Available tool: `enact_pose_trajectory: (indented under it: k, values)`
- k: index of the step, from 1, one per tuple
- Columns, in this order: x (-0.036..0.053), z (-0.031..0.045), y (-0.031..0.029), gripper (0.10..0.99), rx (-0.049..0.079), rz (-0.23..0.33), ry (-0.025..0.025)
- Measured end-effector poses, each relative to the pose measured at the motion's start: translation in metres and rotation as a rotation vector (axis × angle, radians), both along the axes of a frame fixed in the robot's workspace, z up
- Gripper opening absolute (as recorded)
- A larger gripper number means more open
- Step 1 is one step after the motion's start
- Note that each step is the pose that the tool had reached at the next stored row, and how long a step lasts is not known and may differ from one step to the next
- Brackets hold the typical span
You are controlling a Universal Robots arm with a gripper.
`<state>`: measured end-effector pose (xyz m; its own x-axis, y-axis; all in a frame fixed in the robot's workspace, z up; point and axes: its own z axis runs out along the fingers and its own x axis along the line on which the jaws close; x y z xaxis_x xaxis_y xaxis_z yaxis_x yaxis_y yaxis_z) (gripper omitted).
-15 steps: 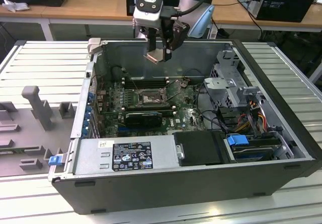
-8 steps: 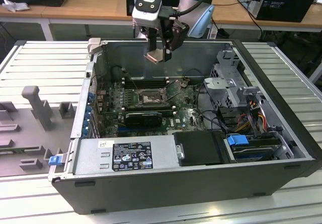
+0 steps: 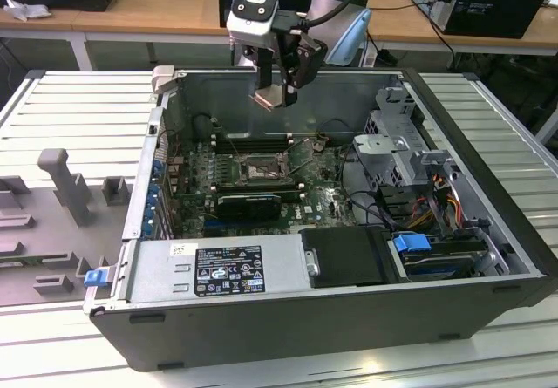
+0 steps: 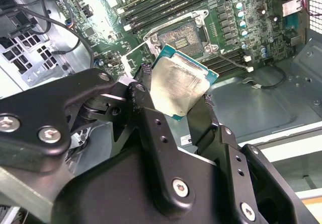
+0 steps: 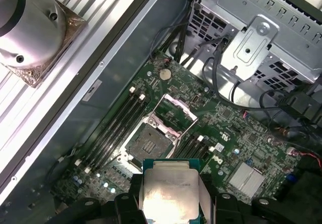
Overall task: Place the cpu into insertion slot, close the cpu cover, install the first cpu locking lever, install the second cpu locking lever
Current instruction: 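Place the cpu into insertion slot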
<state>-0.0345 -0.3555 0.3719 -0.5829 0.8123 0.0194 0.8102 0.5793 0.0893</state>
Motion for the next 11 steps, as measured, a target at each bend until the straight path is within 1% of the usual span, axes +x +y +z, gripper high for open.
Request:
enact_pose_trajectory:
  k: [11]
  values:
    - [0.0000,0.0000,0.0000,0.529,0.000,-0.046,0.0000]
